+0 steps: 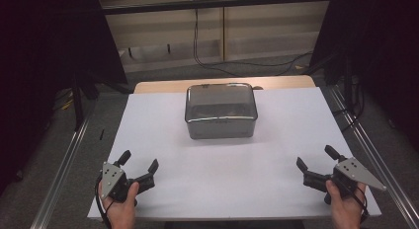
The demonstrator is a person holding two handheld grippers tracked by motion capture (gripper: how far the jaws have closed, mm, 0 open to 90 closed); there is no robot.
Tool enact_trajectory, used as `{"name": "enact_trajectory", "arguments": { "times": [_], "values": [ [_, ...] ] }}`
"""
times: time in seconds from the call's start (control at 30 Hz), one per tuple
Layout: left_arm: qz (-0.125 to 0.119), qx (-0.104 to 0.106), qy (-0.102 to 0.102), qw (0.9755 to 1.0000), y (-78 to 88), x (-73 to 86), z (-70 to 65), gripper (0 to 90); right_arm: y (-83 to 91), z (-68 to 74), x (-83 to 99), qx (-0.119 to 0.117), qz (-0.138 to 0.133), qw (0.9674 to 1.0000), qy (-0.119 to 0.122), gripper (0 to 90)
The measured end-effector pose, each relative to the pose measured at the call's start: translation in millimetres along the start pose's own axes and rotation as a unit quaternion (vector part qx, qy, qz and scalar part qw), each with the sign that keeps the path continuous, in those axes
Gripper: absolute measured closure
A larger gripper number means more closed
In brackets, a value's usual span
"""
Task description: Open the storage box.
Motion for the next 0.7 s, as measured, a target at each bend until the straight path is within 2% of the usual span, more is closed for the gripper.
{"name": "enact_trajectory", "arguments": {
  "times": [0.43, 0.47, 0.7],
  "values": [
    [0.006, -0.003, 0.001, 1.0, -0.6, 1.3, -1.5, 3.4, -2.4, 1.2, -0.3, -0.012, -0.002, 0.9999, -0.003, 0.9],
    [0.007, -0.004, 0.001, 1.0, -0.9, 1.4, -1.4, 3.6, -3.5, 2.9, -0.3, -0.02, -0.002, 0.9998, -0.006, 0.7],
    [0.007, -0.009, 0.002, 0.9999, -1.9, 0.6, -3.4, 3.1, -9.5, 8.1, -0.3, -0.033, 0.002, 0.9995, 0.0, 0.3]
  ]
}}
Point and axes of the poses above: each handheld gripper's, and its own axes: y roughly backward along the jaws, x roughly out of its underside, z roughly to its left, the point moved 7 cm from there along -y, roughly forward along the jaws, and after that the axes turned 10 degrees about -x, right-handed, at the moved point
